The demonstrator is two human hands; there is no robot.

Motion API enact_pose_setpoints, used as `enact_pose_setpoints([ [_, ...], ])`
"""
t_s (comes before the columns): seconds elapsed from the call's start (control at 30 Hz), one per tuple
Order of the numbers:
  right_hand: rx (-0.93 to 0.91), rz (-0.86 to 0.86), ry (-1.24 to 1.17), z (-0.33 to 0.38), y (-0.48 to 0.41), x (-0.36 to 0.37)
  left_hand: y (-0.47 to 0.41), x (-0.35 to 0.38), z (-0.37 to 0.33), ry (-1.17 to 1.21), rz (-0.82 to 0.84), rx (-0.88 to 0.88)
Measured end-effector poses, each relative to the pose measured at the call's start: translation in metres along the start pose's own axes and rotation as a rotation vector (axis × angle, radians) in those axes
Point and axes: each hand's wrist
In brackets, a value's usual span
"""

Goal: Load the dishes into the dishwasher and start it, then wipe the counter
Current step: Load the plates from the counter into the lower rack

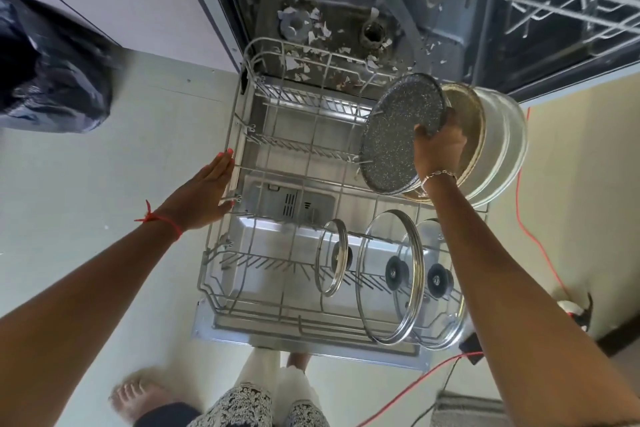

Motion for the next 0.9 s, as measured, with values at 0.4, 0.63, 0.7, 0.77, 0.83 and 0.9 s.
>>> enact_pose_setpoints([
  [0.4, -0.248, 0.244, 0.337, 0.020, 0.058, -0.040, 0.043, -0.046, -0.048, -0.035, -0.020, -0.009],
  [0.63, -0.320, 0.604, 0.521, 0.040, 0.137, -0.067, 0.101, -0.066, -0.101, -0.051, -0.036, -0.014],
  [0.7, -0.354, 0.639, 0.566, 0.047, 0.157, -0.078, 0.117, -0.070, -0.109, -0.079, -0.065, -0.009],
  [0.77, -0.375, 0.653, 0.612, 0.056, 0.174, -0.090, 0.133, -0.073, -0.117, -0.072, -0.090, -0.010],
  [0.83, -0.421, 0.660, 0.630, 0.063, 0.187, -0.096, 0.146, -0.076, -0.124, -0.068, -0.125, -0.031],
  [0.9, -0.457, 0.673, 0.607, 0.071, 0.199, -0.104, 0.157, -0.084, -0.132, -0.121, -0.122, -0.037],
])
Point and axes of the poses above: each hand's wrist, its own y-axis away from the middle knuckle, its own x-axis out of the palm, z = x × y
